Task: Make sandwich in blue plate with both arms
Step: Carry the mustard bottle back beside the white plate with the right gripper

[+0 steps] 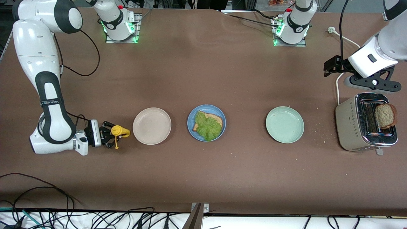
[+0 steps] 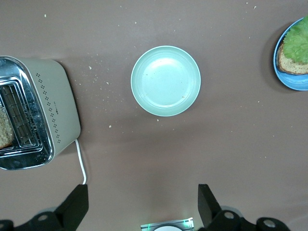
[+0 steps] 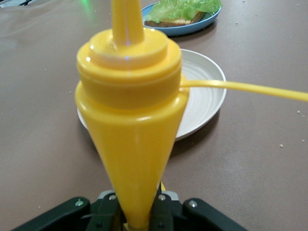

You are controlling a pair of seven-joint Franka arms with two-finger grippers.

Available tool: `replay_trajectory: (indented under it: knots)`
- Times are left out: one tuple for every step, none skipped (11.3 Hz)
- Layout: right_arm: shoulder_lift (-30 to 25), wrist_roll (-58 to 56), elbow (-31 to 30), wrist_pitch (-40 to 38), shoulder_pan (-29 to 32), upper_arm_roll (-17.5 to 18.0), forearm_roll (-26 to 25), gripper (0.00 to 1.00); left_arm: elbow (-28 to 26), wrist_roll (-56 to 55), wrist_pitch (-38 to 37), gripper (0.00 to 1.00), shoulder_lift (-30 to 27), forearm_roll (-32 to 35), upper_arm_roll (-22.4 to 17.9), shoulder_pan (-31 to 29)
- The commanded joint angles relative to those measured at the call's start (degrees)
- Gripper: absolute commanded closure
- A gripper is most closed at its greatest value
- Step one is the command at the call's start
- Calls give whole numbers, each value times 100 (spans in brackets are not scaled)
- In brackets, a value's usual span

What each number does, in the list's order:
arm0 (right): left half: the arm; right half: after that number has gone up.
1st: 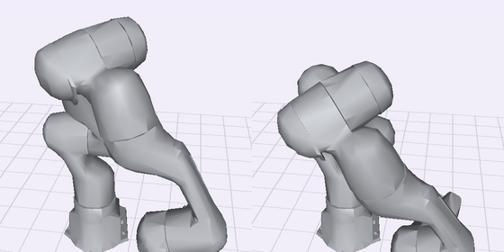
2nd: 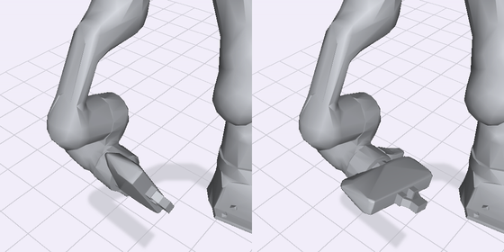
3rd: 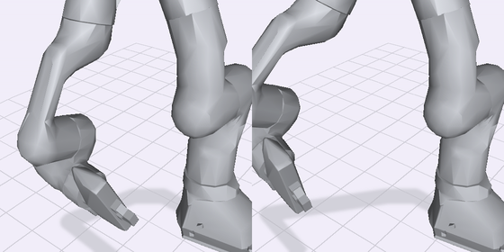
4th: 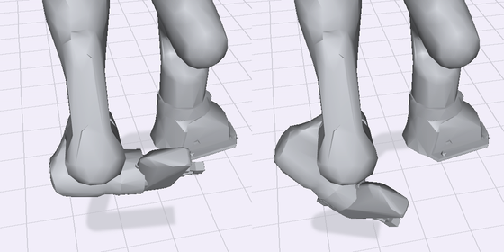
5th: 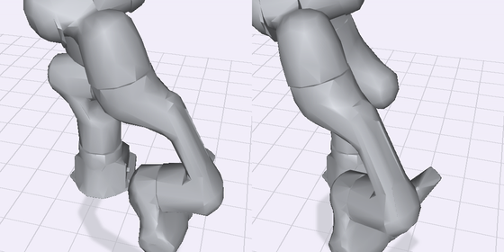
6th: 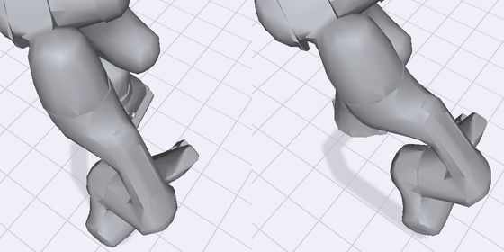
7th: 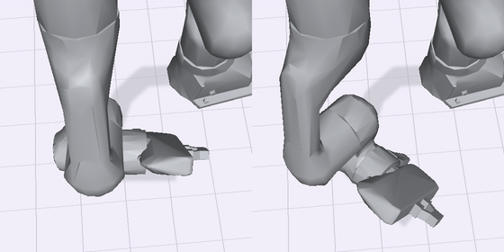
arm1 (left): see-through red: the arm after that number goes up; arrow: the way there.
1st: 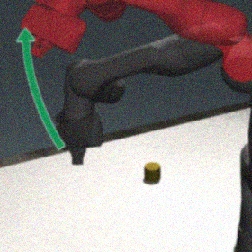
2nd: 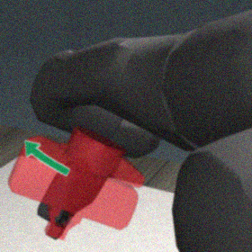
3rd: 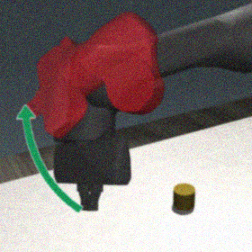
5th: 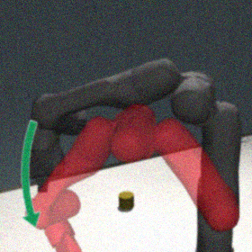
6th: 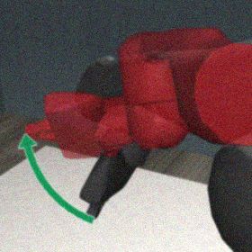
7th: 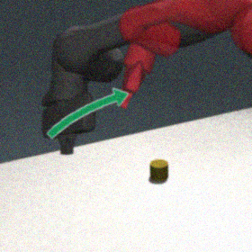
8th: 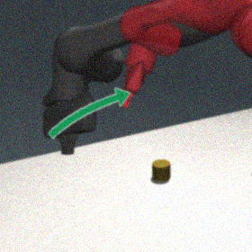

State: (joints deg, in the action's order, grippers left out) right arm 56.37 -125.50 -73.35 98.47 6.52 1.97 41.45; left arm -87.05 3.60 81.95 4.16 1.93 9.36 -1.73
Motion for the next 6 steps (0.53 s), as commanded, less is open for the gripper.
replay_trajectory:
  knots:
    - [137, 26, 155, -29, 95, 66, 83, 0, 101, -17, -38, 0, 24, -35, 30, -29]
    - [128, 34, 155, -21, 130, 49, 83, 0, 101, -17, -38, 0, 24, -35, 22, -29]
    - [76, 52, 155, -38, 130, 14, 39, 0, 92, -17, -38, 0, 24, -35, 22, -29]
    - [49, 156, 155, -82, 139, -108, -5, 0, 92, -17, -38, 0, 24, -35, 22, -29]
    - [14, 166, 155, -99, 139, -170, -101, 0, 100, -26, -38, 0, 59, -53, 22, -29]
    - [-64, 166, 163, -117, 148, -241, -198, 0, 92, -26, -38, 0, 68, -44, 22, -38]
